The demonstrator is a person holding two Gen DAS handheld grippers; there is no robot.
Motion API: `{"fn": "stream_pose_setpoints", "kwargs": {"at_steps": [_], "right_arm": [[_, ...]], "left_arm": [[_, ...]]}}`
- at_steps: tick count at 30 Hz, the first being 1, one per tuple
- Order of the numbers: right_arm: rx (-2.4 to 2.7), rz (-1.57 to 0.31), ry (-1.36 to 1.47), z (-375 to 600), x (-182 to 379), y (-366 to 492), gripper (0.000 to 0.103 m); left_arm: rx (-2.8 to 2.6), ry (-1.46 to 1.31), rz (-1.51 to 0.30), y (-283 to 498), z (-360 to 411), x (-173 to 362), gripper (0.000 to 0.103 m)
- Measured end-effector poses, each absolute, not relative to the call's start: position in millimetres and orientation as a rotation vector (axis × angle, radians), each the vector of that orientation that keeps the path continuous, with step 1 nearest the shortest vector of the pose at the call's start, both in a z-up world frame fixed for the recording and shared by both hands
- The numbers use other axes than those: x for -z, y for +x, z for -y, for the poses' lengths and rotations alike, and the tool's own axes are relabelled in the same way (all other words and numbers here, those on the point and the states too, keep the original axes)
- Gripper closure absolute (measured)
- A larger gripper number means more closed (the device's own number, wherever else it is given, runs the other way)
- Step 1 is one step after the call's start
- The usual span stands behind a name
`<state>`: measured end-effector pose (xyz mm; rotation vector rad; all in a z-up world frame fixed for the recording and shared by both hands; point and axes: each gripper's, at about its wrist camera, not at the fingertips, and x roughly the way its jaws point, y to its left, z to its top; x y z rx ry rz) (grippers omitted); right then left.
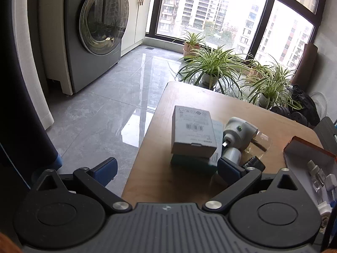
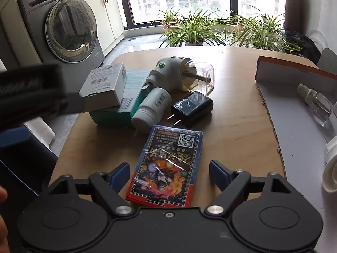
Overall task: Organize rigid objects
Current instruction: 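Grasp the white adapter box with left tool while right tool grasps the colourful card pack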
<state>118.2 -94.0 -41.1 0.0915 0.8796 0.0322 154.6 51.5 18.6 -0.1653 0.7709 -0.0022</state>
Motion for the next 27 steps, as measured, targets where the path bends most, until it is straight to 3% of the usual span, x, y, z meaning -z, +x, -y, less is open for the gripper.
{"fn": "stream_pose_setpoints", "kwargs": {"at_steps": [2,4,5,6,13,18,27], "right_arm": [[-0.030,-0.867,0.043,92.8,43.6,119.3,0.004],[-0.032,-0.842,0.013,94.9,44.2,117.7,0.017],[-0.027,-0.835,0.013,98.8,43.7,117.2,0.028],[-0.037,-0.834,0.027,103.9,43.4,118.0,0.031],[-0.063,-0.816,0.020,124.6,43.4,112.9,0.032],[-0.068,-0.804,0.054,137.2,41.3,108.7,0.032],[-0.077,-0.740,0.077,150.0,17.5,92.5,0.032]], "left_arm": [[0.002,-0.150,-0.766,168.6,-44.8,-17.2,0.000],[0.000,-0.132,-0.776,183.5,-38.1,-12.7,0.000],[0.006,-0.124,-0.785,190.2,-35.2,-9.9,0.000],[0.009,-0.116,-0.790,195.7,-32.8,-7.4,0.000],[-0.003,-0.084,-0.808,219.7,-24.6,9.7,0.003],[0.035,-0.110,-0.786,217.6,-27.0,12.1,0.041],[0.054,-0.110,-0.711,178.7,-31.1,-13.4,0.043]]}}
